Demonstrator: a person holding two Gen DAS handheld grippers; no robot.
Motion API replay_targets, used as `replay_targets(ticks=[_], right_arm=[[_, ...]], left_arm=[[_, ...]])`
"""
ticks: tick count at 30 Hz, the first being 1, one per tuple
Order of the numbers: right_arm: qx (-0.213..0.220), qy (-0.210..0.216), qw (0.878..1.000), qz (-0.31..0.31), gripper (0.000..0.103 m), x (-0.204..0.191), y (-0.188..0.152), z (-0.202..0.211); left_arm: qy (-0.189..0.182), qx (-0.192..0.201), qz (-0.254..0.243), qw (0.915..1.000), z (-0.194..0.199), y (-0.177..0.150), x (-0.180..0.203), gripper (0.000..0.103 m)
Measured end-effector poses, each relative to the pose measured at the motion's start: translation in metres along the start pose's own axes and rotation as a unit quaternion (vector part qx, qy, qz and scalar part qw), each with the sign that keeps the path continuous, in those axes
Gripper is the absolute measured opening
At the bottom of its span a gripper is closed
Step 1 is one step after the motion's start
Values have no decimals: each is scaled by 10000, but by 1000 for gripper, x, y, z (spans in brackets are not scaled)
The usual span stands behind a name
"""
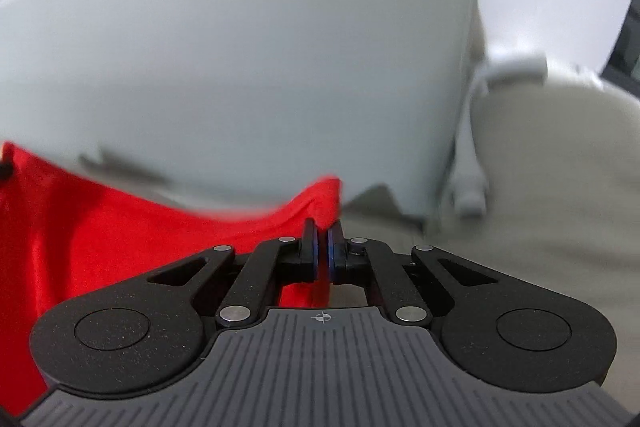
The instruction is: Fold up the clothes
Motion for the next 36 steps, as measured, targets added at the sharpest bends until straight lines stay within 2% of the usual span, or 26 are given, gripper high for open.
replay_targets(ticks=[2,4,5,6,7,8,9,10,12,15,17,19,21,23,24,26,30,31,32,34,36], right_arm=[[79,-116,9998,146,4,-10,5,-6],[-187,-432,9982,364,10,-25,-7,-28],[-368,-559,9969,415,19,-29,-14,-38],[-526,-646,9956,434,26,-31,-19,-44],[-655,-757,9940,442,38,-32,-25,-50],[-638,-785,9940,409,45,-31,-26,-49],[-568,-799,9947,317,48,-30,-26,-45],[-500,-758,9956,223,54,-28,-26,-40],[-374,-560,9977,13,57,-22,-21,-20],[-330,-297,9989,-168,66,-17,-22,11],[-428,-120,9985,-327,66,-18,-27,33],[-560,257,9963,-595,65,-23,-42,66],[-856,715,9915,-663,53,-30,-69,99],[-1203,1128,9841,-661,22,-41,-101,130],[-1367,1270,9804,-632,19,-47,-118,144],[-1587,1305,9773,-515,17,-54,-147,165],[-2066,1162,9709,-335,16,-55,-211,196],[-2240,1098,9677,-357,16,-52,-229,200],[-2407,1013,9646,-376,16,-48,-245,203],[-2658,752,9603,-391,13,-36,-270,201],[-2671,639,9602,-515,13,-27,-277,208]], left_arm=[[206,-117,64,9997,-7,-4,-6,16],[688,-497,134,9963,-23,-18,-11,28],[914,-671,160,9934,-28,-24,-14,44],[1091,-780,186,9908,-31,-29,-17,54],[1146,-724,213,9905,-28,-28,-20,60],[1200,-685,236,9901,-25,-28,-23,72],[1239,-670,233,9898,-21,-25,-26,73],[1240,-601,192,9903,-18,-21,-27,73],[1167,-478,100,9920,-4,-18,-24,73],[784,-370,-7,9962,24,-13,-9,73],[416,-422,-152,9981,63,-20,13,73],[132,-492,-271,9983,87,-31,28,73],[-365,-680,-440,9960,127,-50,57,67],[-853,-889,-547,9909,159,-72,80,62],[-1106,-1005,-575,9871,179,-86,94,54],[-1323,-1206,-562,9822,207,-109,113,43],[-1341,-1507,-499,9782,248,-153,145,36],[-1306,-1656,-501,9762,251,-167,149,35],[-1217,-1996,-470,9712,253,-190,153,28],[-1066,-2097,-304,9715,258,-211,142,28],[-941,-2173,-294,9711,265,-221,137,28]])
Point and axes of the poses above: each gripper's, at about its wrist camera, not at the fingertips, and z roughly against the way its jaws point, x to its right, y to its top, the point moved 7 cm from there along -z, roughly the way its jaws point, and after that the axes turned 2 degrees about -y, right-handed, at the moved point
